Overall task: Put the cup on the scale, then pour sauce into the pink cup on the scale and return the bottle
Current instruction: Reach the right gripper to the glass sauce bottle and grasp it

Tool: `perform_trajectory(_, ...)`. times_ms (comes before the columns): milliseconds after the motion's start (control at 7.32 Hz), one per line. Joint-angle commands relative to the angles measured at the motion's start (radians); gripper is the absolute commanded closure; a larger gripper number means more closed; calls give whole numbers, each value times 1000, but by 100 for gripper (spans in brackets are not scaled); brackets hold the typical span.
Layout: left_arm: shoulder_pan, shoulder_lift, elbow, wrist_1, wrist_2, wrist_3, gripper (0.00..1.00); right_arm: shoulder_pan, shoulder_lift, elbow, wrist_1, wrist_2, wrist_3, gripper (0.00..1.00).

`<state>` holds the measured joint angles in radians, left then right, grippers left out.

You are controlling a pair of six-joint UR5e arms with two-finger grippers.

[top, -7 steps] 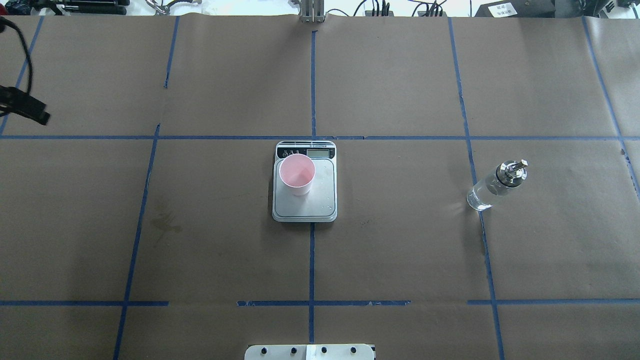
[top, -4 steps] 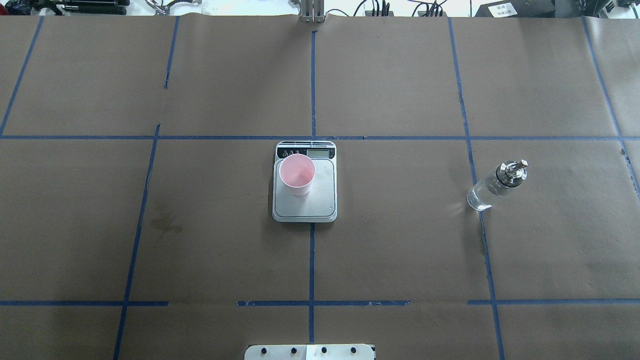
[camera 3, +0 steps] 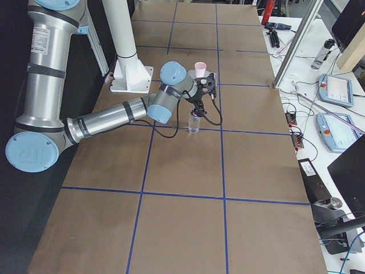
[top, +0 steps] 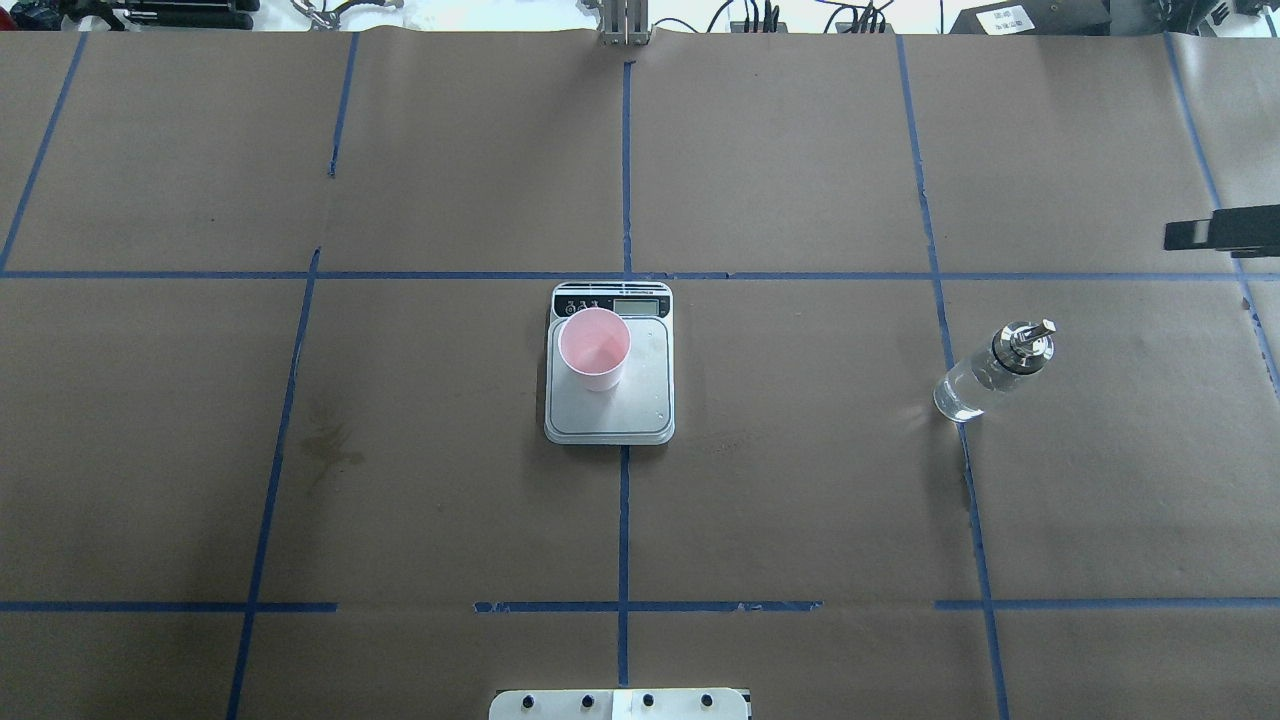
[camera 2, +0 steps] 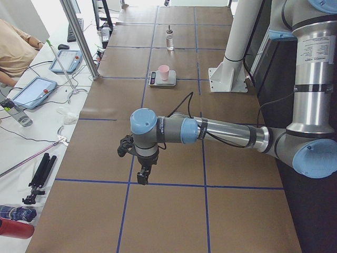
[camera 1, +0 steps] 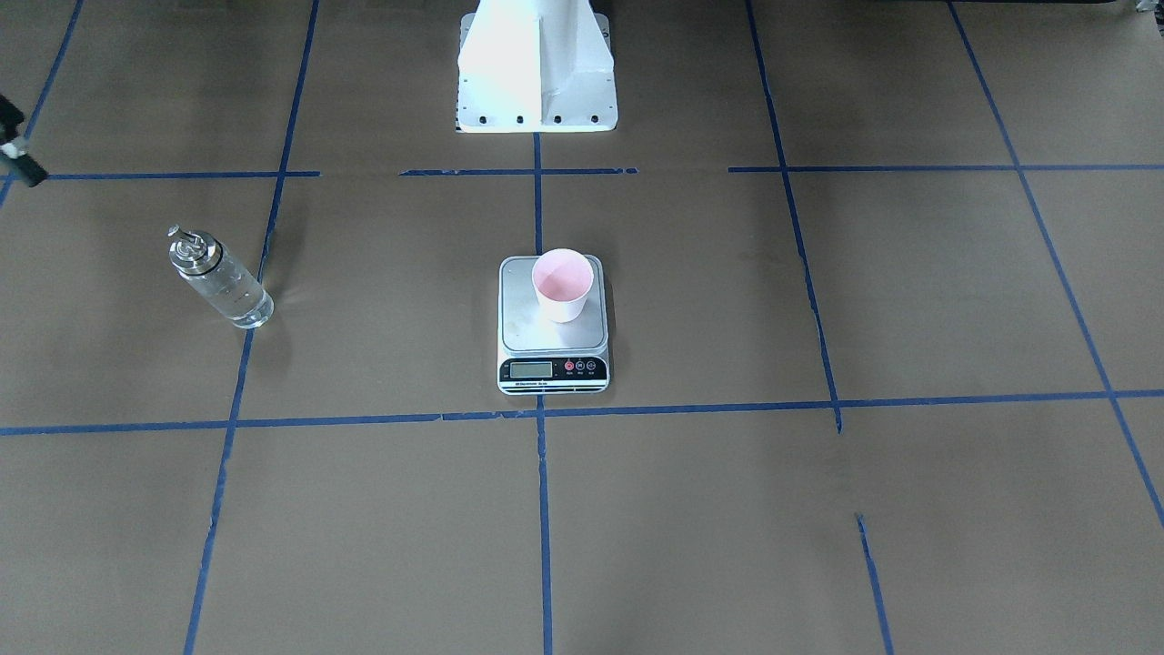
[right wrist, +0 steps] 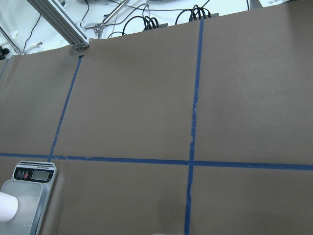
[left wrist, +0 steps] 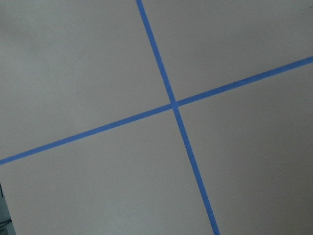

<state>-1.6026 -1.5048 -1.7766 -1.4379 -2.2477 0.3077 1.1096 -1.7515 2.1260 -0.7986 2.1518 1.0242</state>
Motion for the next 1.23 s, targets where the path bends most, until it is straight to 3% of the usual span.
perform_trajectory(0,-7,12,-3,-3,-7,13,0,-309,-5,63,-1,-391,99,0)
perform_trajectory(273,-7,12,-3,-3,-7,13,0,-532,-32,63,-25,-737,115,0)
perform_trajectory(547,-5,9,-3,-3,-36,11,0,-676,-112,61,-13,-979,169,0)
perform_trajectory(820,-5,11,-3,-3,-55,10,0,-698,-143,57,-11,-1047,168,0)
perform_trajectory(1094,-5,11,-1,-3,-55,8,0,-784,-135,0,-10,-1212,172,0)
